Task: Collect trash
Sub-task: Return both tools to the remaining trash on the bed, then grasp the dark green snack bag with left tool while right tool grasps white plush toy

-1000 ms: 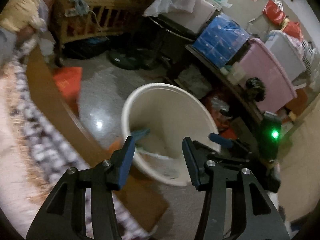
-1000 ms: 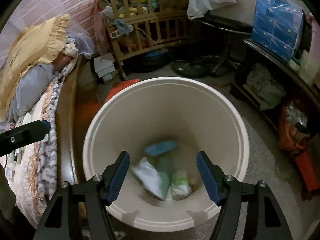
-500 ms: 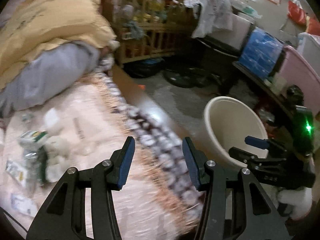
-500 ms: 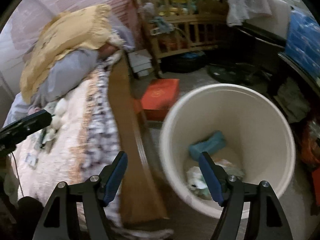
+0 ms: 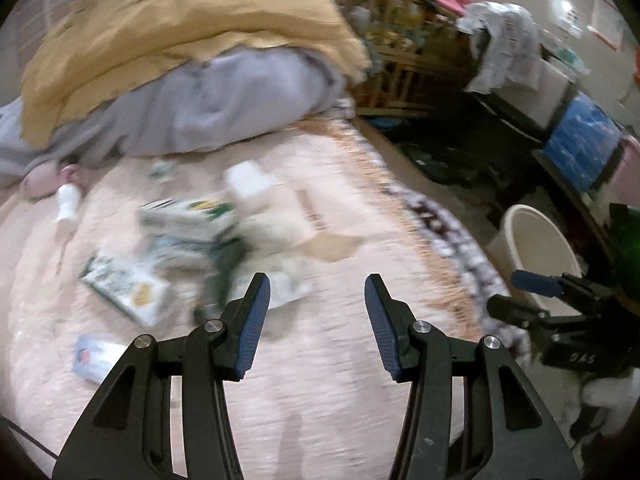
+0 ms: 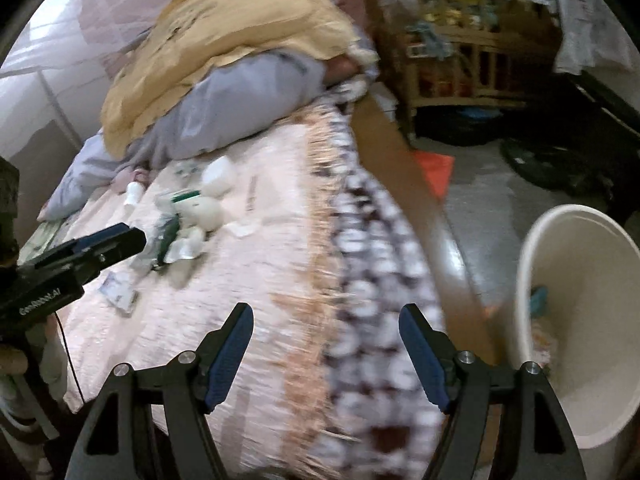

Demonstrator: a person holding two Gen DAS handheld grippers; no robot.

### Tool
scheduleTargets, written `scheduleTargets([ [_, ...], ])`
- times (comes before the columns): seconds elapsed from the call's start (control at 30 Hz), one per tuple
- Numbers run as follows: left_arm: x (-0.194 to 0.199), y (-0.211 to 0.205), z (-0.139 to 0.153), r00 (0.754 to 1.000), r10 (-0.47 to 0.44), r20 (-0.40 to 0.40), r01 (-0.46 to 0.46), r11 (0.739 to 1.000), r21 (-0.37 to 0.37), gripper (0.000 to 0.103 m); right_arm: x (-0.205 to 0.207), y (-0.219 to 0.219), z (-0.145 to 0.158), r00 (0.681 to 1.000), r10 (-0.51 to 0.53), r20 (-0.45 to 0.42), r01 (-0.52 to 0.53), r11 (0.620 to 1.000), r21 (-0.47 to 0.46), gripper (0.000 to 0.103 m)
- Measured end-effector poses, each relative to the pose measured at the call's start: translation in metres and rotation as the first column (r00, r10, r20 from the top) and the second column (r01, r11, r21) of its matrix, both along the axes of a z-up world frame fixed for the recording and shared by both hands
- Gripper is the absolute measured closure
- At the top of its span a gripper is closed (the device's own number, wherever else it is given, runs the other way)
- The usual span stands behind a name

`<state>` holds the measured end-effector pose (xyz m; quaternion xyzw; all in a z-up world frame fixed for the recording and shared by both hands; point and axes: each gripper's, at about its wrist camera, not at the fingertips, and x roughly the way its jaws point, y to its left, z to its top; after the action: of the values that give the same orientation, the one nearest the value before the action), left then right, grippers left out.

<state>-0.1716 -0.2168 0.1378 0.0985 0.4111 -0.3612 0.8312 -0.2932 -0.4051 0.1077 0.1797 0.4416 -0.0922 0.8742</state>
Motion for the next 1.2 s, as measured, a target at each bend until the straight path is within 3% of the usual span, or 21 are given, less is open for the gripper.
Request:
scheduleTargets([
  [0.33,0.04,0.068,-0.029,0.994,0.094,-0.051,-0.091,0.995,0.05,0.055,0.077,0.045,-0.013,0.991,0.128,-0.035,-0.127,0.992,0.026,0.03],
  [0.77,0.09,0.023,-0.072,0.986,0.098,-0.132,-0.091,0.994,0.056,0.056,0.111,0.059,-0.025,0.982,0.172,-0.074,-0.171,0.985,0.015,0.03],
  [0.83,0.1,0.017,-0.08,0.982,0.09,-0.167,-0.08,0.995,0.063,0.063,0.115,0.058,-0.025,0.98,0.183,-0.072,-0.183,0.983,0.018,0.03],
  [0.9,0.107,0.013,-0.085,0.975,0.084,-0.205,-0.071,0.995,0.068,0.093,0.12,0.058,-0.028,0.979,0.192,-0.074,-0.191,0.981,0.022,0.03],
  [1.2,0.096,0.059,-0.044,0.967,0.084,-0.24,-0.104,0.992,-0.072,0.097,0.161,0.079,-0.044,0.966,0.252,-0.065,-0.246,0.965,0.092,0.03],
])
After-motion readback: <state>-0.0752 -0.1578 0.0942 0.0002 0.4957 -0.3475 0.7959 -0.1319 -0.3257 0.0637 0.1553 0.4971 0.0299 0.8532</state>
